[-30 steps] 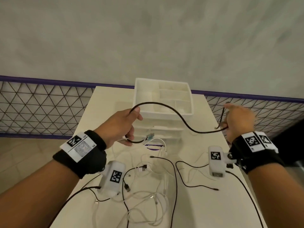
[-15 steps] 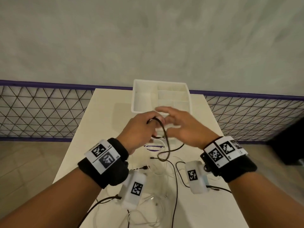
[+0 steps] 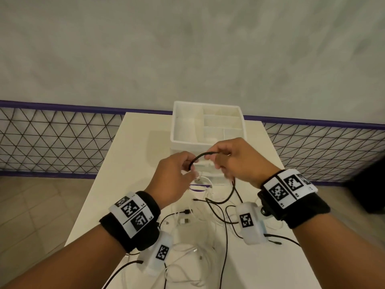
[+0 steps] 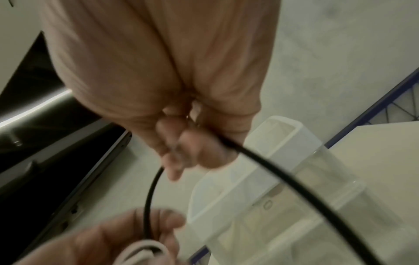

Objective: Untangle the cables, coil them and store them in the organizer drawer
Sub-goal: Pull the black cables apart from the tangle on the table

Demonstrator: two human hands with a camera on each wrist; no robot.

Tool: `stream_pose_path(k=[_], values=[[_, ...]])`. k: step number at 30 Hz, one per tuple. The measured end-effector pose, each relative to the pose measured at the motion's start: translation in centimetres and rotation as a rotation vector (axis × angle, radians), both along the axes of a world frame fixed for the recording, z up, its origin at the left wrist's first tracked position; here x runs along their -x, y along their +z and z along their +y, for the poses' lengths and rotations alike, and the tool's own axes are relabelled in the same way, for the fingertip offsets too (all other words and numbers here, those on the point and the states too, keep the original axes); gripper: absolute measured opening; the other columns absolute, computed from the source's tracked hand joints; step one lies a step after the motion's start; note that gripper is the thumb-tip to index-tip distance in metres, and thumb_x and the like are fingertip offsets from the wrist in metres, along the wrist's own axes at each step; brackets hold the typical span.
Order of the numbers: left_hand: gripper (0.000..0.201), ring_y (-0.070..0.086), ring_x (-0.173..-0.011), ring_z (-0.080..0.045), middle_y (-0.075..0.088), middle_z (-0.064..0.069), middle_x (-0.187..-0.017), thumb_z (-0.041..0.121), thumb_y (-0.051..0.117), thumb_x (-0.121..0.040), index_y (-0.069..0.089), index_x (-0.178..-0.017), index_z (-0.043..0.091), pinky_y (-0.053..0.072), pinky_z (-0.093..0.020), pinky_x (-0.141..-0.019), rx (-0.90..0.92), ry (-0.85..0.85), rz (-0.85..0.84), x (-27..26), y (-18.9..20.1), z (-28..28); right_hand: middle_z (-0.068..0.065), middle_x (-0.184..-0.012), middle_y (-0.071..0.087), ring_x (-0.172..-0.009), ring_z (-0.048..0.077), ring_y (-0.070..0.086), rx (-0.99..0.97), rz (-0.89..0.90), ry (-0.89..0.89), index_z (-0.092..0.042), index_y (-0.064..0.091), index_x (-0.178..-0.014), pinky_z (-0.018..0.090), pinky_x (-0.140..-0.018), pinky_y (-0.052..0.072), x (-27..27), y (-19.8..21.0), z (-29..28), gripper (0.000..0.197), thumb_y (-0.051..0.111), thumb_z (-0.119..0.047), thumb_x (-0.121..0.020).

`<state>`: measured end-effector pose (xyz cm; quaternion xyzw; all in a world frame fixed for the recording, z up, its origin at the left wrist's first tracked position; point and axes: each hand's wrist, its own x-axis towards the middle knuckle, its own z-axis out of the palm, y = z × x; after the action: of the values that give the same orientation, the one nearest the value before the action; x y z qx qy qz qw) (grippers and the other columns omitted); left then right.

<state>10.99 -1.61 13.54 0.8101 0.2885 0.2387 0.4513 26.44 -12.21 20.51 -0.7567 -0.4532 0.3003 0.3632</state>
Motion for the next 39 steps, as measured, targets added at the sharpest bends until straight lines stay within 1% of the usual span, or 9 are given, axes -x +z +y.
stream_pose_path(k=[9, 14, 17, 20, 24, 27, 29, 33, 39], values=[[0.03, 0.061, -0.075, -0.013, 0.065, 0.009, -0.074, 0.06, 0.066, -0.081, 0.069, -0.071, 0.032, 0.043, -0.027, -0.065, -0.117, 0.086, 0.616, 5.8, -4.4, 4.1, -0.011, -0.072, 0.07, -0.058, 0.0, 0.058, -0.234, -0.262, -0.344, -0.025, 0.076, -0.084, 0.018, -0.058, 0.045, -3.4, 1.3, -1.5, 0.012, 0.067, -0.03, -0.091], [0.067, 0.06, -0.081, -0.021, 0.067, 0.0, -0.083, 0.063, 0.03, -0.098, 0.076, -0.072, 0.022, 0.039, -0.032, -0.077, 0.091, 0.168, 0.673, 6.4, -4.3, 5.6, -0.005, -0.077, 0.072, -0.072, 0.014, 0.063, -0.414, -0.285, -0.65, -0.017, 0.077, -0.089, 0.037, -0.078, 0.057, -5.0, 1.2, -1.5, 0.016, 0.065, -0.028, -0.09], [0.052, 0.061, -0.102, -0.031, 0.067, -0.008, -0.103, 0.051, 0.037, -0.101, 0.069, -0.085, 0.013, 0.038, -0.031, -0.081, 0.09, 0.178, 0.798, 7.5, -6.1, 6.3, -0.01, -0.074, 0.069, -0.068, 0.002, 0.061, -0.531, -0.212, -0.706, -0.023, 0.075, -0.087, 0.031, -0.077, 0.056, -5.8, 2.1, -1.8, 0.011, 0.065, -0.027, -0.091], [0.062, 0.049, -0.128, -0.034, 0.051, -0.018, -0.139, 0.043, 0.061, -0.092, 0.043, -0.142, 0.011, 0.042, -0.035, -0.098, 0.081, 0.122, 0.919, 7.5, -6.5, 6.3, -0.012, -0.081, 0.074, -0.07, -0.003, 0.061, -0.477, -0.21, -0.459, -0.025, 0.077, -0.091, 0.019, -0.074, 0.049, -4.8, 2.0, -1.5, 0.009, 0.068, -0.025, -0.092], [0.127, 0.022, -0.147, -0.027, 0.017, -0.013, -0.159, 0.052, 0.084, -0.069, -0.005, -0.157, 0.032, 0.029, -0.04, -0.114, -0.005, 0.099, 0.348, 4.4, -0.8, 4.4, -0.012, -0.091, 0.077, -0.082, 0.0, 0.07, -0.389, -0.182, -0.153, -0.019, 0.079, -0.101, 0.013, -0.078, 0.051, -1.1, 1.4, -0.9, 0.013, 0.07, -0.018, -0.092], [0.068, 0.042, -0.134, -0.01, 0.051, 0.008, -0.141, 0.052, 0.074, -0.081, 0.043, -0.14, 0.049, 0.033, -0.034, -0.112, -0.147, -0.104, 0.054, 2.2, 3.0, 2.6, -0.007, -0.094, 0.079, -0.089, 0.006, 0.073, -0.418, -0.151, 0.049, -0.015, 0.08, -0.101, 0.018, -0.084, 0.055, 1.3, 1.9, -0.7, 0.013, 0.07, -0.013, -0.091], [0.018, 0.067, -0.094, -0.012, 0.074, 0.009, -0.086, 0.045, 0.057, -0.095, 0.074, -0.093, 0.039, 0.048, -0.035, -0.093, 0.053, -0.196, 0.05, 1.7, 4.1, 1.7, -0.005, -0.092, 0.08, -0.087, 0.006, 0.073, -0.426, -0.102, 0.077, -0.014, 0.08, -0.098, 0.017, -0.082, 0.055, 1.4, 2.7, -0.7, 0.012, 0.073, -0.013, -0.089], [0.036, 0.048, -0.049, -0.013, 0.045, 0.007, -0.048, 0.04, 0.058, -0.095, 0.073, -0.079, 0.011, 0.044, -0.025, -0.053, 0.248, -0.18, 0.076, 3.3, 3.6, 2.3, 0.006, -0.059, 0.061, -0.054, 0.01, 0.048, -0.387, -0.12, -0.047, -0.016, 0.079, -0.089, 0.019, -0.057, 0.042, -2.1, 3.5, -1.7, 0.007, 0.08, -0.018, -0.082], [0.029, 0.028, -0.055, -0.011, 0.033, 0.003, -0.063, 0.026, 0.049, -0.101, 0.072, -0.096, 0.01, 0.026, -0.019, -0.044, 0.581, -0.121, -0.224, 4.5, 5.2, 3.0, -0.006, -0.094, 0.07, -0.08, 0.009, 0.061, -0.189, -0.197, -0.286, -0.03, 0.073, -0.103, 0.027, -0.078, 0.049, -6.1, 0.2, -2.7, 0.022, 0.075, -0.017, -0.085]])
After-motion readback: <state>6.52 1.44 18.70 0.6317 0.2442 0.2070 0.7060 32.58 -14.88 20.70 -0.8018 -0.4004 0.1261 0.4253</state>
